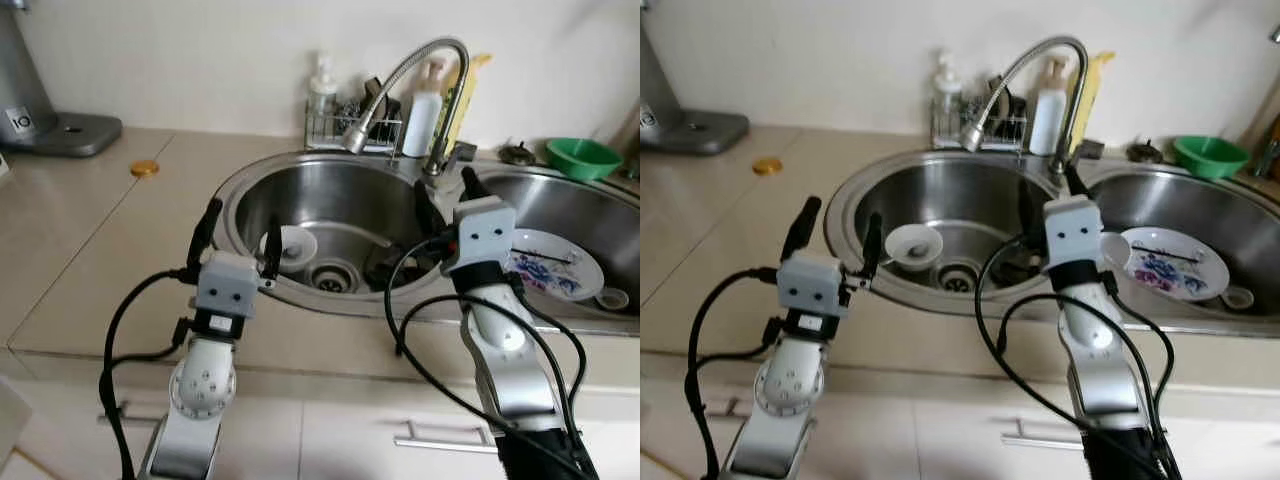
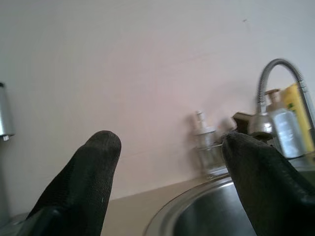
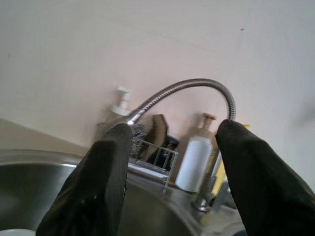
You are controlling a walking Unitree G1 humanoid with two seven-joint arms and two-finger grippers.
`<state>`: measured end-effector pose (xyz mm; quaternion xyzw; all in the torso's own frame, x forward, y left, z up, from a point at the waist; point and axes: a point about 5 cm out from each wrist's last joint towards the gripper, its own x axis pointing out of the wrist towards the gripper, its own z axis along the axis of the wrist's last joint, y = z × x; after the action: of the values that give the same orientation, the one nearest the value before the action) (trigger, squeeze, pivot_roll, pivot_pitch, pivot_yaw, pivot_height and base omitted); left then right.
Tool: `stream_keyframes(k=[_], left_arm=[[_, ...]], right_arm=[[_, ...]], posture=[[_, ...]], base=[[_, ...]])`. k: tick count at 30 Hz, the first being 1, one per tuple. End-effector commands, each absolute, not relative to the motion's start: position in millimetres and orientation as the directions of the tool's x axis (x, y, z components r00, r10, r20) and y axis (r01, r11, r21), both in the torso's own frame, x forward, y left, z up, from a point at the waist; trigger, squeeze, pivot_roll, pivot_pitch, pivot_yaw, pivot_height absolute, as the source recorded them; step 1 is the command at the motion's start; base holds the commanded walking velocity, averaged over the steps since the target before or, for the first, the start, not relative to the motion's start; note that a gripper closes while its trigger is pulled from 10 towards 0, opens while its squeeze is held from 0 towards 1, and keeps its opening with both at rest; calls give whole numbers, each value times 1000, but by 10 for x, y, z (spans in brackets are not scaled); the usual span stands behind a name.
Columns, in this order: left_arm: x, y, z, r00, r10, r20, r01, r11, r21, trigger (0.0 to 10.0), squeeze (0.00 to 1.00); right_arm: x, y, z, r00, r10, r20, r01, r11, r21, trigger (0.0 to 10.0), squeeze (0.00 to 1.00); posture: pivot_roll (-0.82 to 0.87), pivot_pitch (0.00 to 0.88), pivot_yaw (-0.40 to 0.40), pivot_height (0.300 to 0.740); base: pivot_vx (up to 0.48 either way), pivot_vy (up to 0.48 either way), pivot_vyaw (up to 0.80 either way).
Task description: Kitchen organization
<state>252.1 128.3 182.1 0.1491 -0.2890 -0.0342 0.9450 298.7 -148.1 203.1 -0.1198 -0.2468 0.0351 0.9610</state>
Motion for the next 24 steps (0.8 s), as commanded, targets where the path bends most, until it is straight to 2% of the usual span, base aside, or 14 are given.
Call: stream_keyframes(k=[1,7,10,24], left_arm=[[2517,1290,1852,822,-150,550,-29,953,302,10000,0],[2515,1257,1832,826,-159,541,-19,951,309,10000,0],[2512,1251,1832,826,-160,541,-15,952,305,10000,0],[2480,1224,1821,818,-176,548,1,953,303,10000,0]], right_arm=[[2960,-1426,2083,860,155,486,-21,963,-269,10000,0],[2906,-1416,2042,858,171,484,-27,957,-290,10000,0],[2891,-1408,2027,860,177,479,-35,956,-290,10000,0],[2833,-1443,2026,848,164,504,-25,962,-272,10000,0]], posture=[[62,0,-53,740],[55,0,-55,740],[51,0,-55,740],[45,0,-59,740]], base=[[0,0,0],[0,0,0],[0,-277,-756],[0,-480,-800]])
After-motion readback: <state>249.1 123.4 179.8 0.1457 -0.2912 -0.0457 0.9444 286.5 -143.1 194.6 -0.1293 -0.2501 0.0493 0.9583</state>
